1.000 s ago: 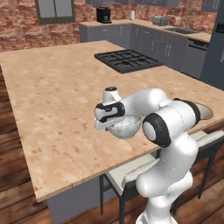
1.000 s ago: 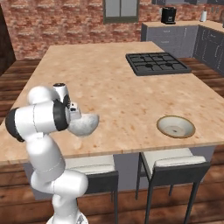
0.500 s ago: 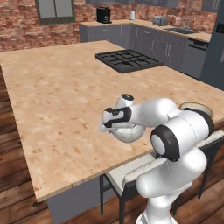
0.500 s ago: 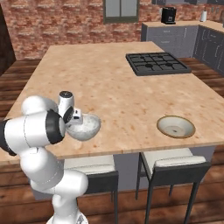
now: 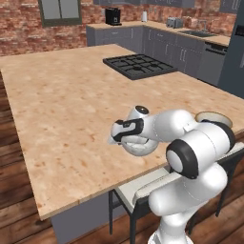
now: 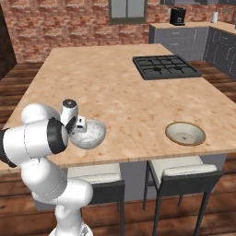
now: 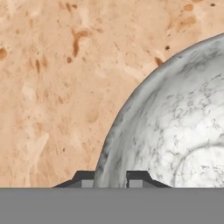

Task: Pick up the bowls from the cabinet and place each bowl in front of a stool on the dining counter.

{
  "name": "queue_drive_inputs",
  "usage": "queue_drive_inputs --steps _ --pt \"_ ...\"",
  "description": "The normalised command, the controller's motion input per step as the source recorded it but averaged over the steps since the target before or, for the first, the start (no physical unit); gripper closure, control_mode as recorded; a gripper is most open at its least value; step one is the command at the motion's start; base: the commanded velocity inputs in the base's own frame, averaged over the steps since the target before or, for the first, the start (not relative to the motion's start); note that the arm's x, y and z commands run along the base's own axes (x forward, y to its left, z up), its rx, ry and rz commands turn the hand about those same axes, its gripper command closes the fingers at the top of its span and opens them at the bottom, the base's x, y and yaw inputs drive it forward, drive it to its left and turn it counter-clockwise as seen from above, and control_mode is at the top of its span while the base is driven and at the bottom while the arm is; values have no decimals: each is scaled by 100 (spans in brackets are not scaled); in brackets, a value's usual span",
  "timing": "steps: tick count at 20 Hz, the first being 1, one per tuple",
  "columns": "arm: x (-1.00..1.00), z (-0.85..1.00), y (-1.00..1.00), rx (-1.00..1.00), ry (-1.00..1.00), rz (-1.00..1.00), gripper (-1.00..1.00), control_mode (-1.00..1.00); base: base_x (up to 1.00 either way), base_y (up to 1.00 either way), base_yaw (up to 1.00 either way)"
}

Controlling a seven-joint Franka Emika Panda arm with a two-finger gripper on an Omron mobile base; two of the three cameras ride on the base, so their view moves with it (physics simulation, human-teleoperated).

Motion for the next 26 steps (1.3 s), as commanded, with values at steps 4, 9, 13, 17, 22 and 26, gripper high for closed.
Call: queue_drive_inputs --steps 4,9,13,17,22,26 --pt "0 0 0 5 -5 -6 -100 -100 0 0 0" --pt "0 0 0 4 -3 -6 -100 -100 0 0 0" --pt "0 0 0 0 0 -1 -100 -100 0 0 0" --pt "0 6 3 -2 0 0 -100 -100 0 0 0" --pt "-4 68 2 -22 0 -2 -100 -100 0 0 0" --pt "-58 100 0 -31 0 -2 -100 -100 0 0 0"
